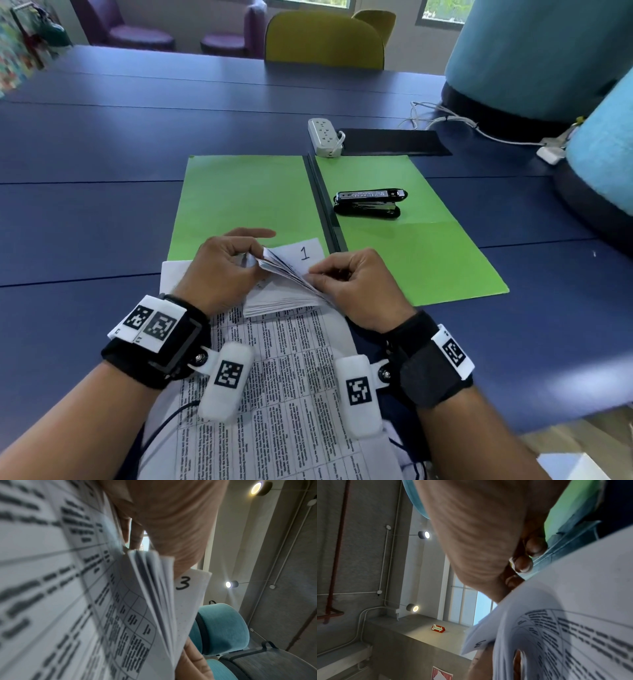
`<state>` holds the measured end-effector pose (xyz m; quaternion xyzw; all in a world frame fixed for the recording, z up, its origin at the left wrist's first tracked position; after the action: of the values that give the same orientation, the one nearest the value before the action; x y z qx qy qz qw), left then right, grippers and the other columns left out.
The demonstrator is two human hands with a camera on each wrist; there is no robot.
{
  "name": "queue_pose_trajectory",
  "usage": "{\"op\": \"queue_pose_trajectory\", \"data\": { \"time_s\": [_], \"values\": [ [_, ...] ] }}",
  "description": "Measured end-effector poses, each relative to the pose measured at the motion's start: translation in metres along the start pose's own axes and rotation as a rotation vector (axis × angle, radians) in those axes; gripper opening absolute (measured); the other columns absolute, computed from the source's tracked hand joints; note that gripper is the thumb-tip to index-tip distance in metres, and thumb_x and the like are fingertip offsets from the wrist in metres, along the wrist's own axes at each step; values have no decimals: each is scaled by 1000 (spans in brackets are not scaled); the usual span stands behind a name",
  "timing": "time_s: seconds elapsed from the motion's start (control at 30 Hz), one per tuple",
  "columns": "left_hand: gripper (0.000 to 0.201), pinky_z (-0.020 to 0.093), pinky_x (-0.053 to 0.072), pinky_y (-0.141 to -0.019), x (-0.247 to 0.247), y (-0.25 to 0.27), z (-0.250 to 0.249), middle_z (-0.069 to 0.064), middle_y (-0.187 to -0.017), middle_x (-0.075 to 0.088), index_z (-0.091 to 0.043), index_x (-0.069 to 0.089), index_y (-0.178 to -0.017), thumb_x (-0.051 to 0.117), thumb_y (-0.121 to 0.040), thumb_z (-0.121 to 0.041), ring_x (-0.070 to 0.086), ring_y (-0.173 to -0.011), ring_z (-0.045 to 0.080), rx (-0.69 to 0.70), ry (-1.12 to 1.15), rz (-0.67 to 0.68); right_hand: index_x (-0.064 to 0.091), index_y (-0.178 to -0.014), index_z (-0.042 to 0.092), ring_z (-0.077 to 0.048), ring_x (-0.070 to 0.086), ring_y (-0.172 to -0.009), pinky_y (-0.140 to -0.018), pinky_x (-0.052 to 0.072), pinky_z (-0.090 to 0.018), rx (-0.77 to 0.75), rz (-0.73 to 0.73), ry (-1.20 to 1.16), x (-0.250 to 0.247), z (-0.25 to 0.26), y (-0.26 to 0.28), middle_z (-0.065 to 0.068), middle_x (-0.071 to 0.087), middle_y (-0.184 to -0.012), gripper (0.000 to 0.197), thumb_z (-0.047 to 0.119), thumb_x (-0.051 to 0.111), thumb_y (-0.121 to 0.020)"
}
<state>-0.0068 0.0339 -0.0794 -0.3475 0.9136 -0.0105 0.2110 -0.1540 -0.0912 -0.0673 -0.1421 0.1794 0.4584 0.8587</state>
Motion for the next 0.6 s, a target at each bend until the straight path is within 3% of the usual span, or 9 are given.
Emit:
{"op": "queue_pose_trajectory", "data": {
  "time_s": [0.07,0.17,0.23,0.3,0.37,0.6],
  "values": [
    [14,27,51,-87,1,1,0,-18,-103,76,-17,76,-68,83,-75,-6,70,-92,2,-17,29,13,78,-76,21,-26,65,-65,-62,54,-37,-14,37,-22,4,3,1,-2,74,-72,11,19,76,-86],
    [31,24,54,-68,2,3,-3,-11,-87,78,-27,77,-66,78,-78,2,65,-69,6,-12,46,22,72,-67,20,-12,43,-52,-51,35,-30,-16,7,-10,0,2,1,5,54,-55,28,27,67,-94],
    [38,22,57,-73,2,3,-5,-11,-87,78,-34,78,-67,77,-80,2,68,-75,7,-5,34,32,73,-77,18,-8,46,-55,-56,43,-31,9,-92,3,-9,-5,-2,8,55,-59,20,27,67,-93],
    [36,22,57,-77,3,4,-6,-10,-89,78,-33,78,-70,77,-81,1,70,-79,8,-13,47,40,75,-93,20,-8,52,-63,-69,52,-36,60,-156,47,-15,-13,-5,7,61,-70,10,29,72,-88],
    [36,21,57,-76,3,4,-7,-10,-89,78,-33,78,-70,77,-81,1,70,-80,9,-13,50,43,73,-103,21,-9,53,-69,-77,54,-38,106,-149,100,-15,-21,-5,6,61,-78,23,32,77,-83],
    [33,27,58,-77,2,5,-8,-8,-89,78,-29,78,-71,76,-81,3,70,-80,14,-5,43,38,73,-109,17,-10,55,-77,-86,55,-39,135,-132,148,-12,-23,-5,4,63,-88,35,34,79,-80]
  ]
}}
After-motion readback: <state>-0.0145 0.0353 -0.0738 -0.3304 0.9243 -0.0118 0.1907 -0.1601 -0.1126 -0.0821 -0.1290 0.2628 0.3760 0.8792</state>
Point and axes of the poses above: each hand's wrist, its own y-axis away from the middle knuckle, its own x-axis out of the palm, z = x × y, the point moved 8 cm from there along -y, towards the middle knuckle
